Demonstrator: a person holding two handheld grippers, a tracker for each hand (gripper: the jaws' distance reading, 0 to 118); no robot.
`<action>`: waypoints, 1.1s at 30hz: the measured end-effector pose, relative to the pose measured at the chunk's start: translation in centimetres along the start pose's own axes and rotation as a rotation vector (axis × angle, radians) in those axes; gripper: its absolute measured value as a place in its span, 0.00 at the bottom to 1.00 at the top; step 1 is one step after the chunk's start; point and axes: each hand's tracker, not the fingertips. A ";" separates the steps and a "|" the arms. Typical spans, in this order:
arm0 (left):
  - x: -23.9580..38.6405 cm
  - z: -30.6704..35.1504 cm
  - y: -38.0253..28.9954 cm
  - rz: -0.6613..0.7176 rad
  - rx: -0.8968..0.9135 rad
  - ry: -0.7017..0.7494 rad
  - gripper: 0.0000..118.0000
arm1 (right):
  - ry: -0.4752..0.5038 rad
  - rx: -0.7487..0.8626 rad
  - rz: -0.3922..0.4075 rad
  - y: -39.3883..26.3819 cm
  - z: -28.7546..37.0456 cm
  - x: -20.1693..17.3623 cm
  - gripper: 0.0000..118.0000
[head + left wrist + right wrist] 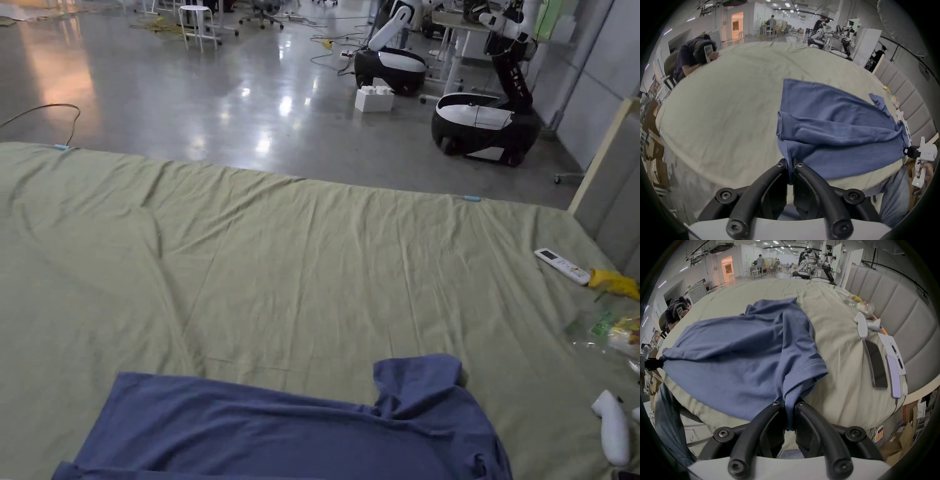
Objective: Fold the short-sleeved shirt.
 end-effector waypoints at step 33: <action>12.5 6.2 9.4 -0.163 0.738 -0.013 0.13 | -0.079 0.859 -0.063 12.2 8.7 -9.0 0.05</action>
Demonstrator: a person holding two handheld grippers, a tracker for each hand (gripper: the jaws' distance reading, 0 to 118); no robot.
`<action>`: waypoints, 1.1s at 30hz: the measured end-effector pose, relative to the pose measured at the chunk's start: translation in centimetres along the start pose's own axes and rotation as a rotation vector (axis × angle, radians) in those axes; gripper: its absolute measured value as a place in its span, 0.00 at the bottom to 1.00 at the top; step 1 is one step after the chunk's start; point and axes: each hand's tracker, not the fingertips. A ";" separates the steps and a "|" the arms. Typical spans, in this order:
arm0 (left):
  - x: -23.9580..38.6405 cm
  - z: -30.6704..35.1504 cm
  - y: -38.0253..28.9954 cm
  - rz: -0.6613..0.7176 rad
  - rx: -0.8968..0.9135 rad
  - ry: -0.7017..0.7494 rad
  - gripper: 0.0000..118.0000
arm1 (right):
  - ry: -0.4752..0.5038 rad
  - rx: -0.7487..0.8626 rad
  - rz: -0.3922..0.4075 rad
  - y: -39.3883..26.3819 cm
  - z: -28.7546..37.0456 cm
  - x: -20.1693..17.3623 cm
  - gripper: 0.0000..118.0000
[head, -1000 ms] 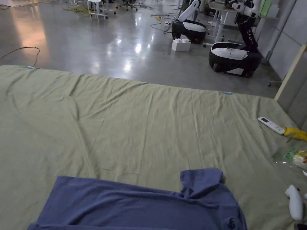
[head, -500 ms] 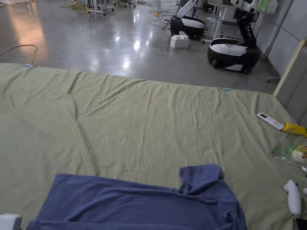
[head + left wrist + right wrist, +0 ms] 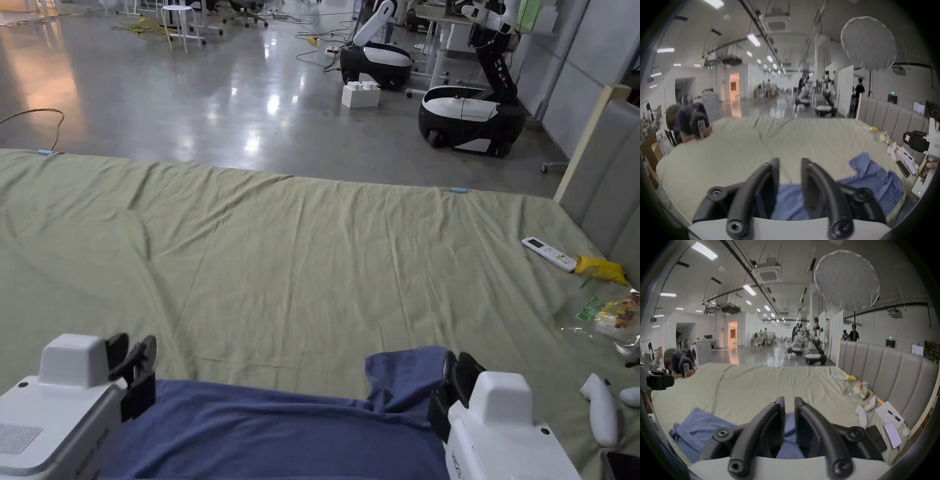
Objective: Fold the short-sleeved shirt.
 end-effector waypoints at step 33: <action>-11.5 -17.8 -6.2 0.140 -0.628 0.010 0.52 | -0.063 -0.013 0.045 -0.6 -1.6 -0.2 0.02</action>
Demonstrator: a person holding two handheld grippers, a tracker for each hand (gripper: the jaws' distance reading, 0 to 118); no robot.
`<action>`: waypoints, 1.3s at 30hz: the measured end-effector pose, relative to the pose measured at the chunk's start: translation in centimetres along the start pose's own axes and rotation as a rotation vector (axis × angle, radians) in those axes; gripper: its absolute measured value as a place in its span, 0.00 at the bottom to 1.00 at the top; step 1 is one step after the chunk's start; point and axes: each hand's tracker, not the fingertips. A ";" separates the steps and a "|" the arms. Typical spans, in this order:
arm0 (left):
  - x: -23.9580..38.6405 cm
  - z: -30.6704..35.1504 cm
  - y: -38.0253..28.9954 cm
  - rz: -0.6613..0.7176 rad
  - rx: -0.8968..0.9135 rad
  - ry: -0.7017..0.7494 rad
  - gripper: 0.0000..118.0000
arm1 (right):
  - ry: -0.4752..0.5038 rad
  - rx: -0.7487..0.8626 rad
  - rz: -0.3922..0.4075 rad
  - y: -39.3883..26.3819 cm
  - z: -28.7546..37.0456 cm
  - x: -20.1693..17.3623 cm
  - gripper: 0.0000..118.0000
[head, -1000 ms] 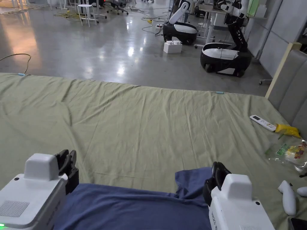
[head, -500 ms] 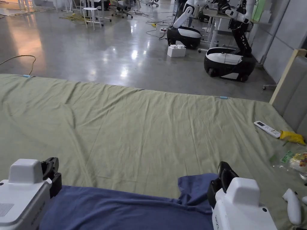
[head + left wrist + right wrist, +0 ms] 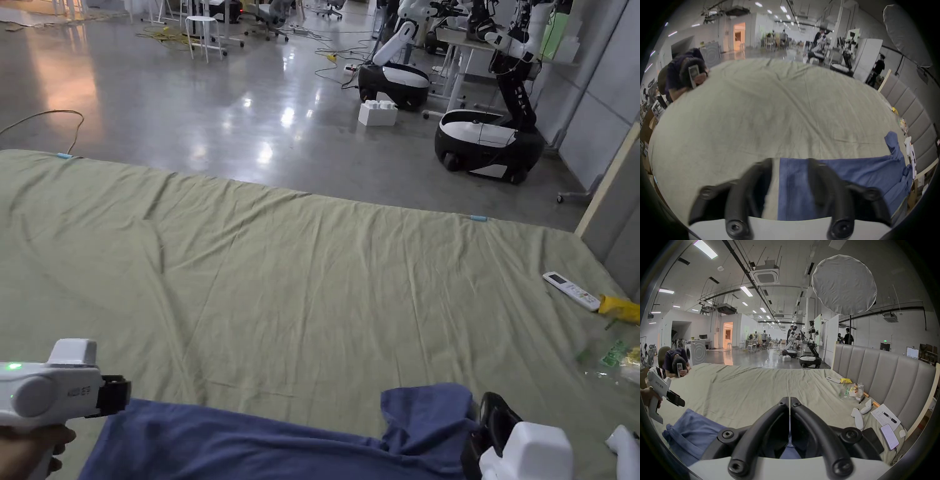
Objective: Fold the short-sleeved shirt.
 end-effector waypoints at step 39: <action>3.6 1.1 -1.7 -0.117 0.046 0.032 0.05 | 0.076 -0.815 0.014 -8.9 -21.8 9.1 0.62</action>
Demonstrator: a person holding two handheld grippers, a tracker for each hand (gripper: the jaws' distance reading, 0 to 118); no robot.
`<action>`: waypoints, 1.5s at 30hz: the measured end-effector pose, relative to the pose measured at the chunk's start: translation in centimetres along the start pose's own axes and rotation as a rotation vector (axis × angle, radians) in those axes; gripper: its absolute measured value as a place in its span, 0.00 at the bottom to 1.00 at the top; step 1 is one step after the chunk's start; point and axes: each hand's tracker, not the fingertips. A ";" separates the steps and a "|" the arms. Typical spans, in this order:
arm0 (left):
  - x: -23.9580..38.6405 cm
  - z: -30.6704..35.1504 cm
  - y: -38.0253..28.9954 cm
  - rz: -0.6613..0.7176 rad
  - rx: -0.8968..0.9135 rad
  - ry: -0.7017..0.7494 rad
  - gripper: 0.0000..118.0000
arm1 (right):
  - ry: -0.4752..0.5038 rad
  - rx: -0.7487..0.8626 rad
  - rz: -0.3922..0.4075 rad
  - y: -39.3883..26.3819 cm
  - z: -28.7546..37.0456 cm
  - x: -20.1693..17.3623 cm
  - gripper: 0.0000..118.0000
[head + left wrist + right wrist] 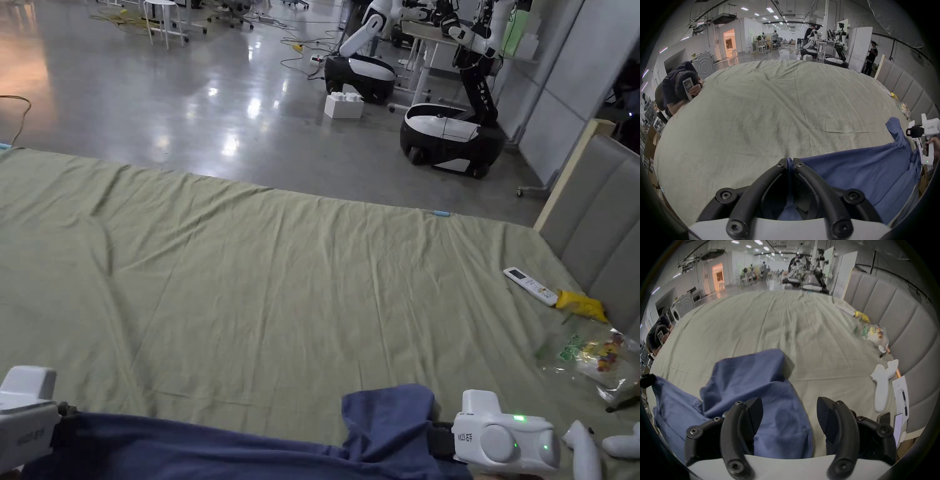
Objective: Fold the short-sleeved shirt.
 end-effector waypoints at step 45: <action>-6.0 11.9 -9.8 0.014 0.030 -0.131 0.05 | 0.096 0.140 0.092 -14.5 19.5 1.6 0.01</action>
